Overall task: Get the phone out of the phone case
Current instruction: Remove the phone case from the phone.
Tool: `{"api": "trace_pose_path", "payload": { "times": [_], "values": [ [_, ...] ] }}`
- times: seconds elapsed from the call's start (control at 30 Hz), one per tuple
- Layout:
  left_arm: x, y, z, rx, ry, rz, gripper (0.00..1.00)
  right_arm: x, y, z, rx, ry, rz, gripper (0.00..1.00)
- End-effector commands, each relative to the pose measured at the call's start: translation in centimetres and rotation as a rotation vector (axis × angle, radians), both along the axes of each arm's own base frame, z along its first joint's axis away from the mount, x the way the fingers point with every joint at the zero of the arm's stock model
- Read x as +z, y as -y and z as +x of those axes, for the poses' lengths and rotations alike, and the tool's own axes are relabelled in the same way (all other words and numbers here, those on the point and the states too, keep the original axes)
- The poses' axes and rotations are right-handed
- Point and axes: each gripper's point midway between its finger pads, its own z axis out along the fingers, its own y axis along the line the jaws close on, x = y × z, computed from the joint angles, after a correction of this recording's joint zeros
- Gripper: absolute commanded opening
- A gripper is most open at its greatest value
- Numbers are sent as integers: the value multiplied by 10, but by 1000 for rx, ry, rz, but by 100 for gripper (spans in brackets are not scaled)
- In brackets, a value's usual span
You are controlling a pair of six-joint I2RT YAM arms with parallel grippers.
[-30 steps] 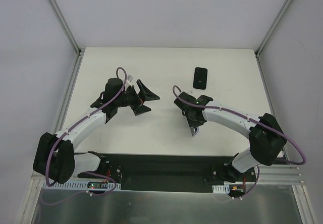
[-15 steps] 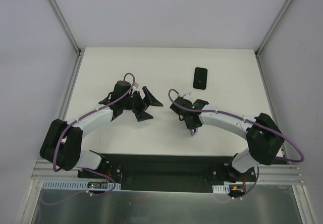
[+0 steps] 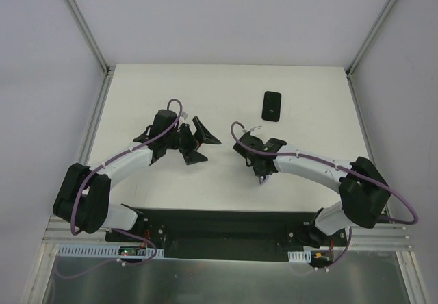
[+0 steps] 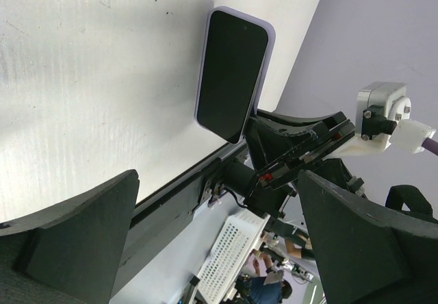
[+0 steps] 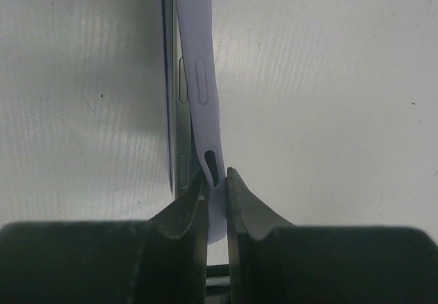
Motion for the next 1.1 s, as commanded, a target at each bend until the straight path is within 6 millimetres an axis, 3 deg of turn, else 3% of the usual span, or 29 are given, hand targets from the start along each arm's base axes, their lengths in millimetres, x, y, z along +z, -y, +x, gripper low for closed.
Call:
{"api": "trace_pose_path", "payload": {
  "times": [0.0,0.63,1.07],
  "values": [
    [9,2,-4,-6,18,-19,98,-29,-28,0,-36,-30,145,13],
    [10,3,-4,-9,16,-22,98,-35,-39,-12,-104,-96,238,19],
    [11,3,-4,-12,17,-24,98,-46,-16,-4,-156,-88,136,16]
  ]
}}
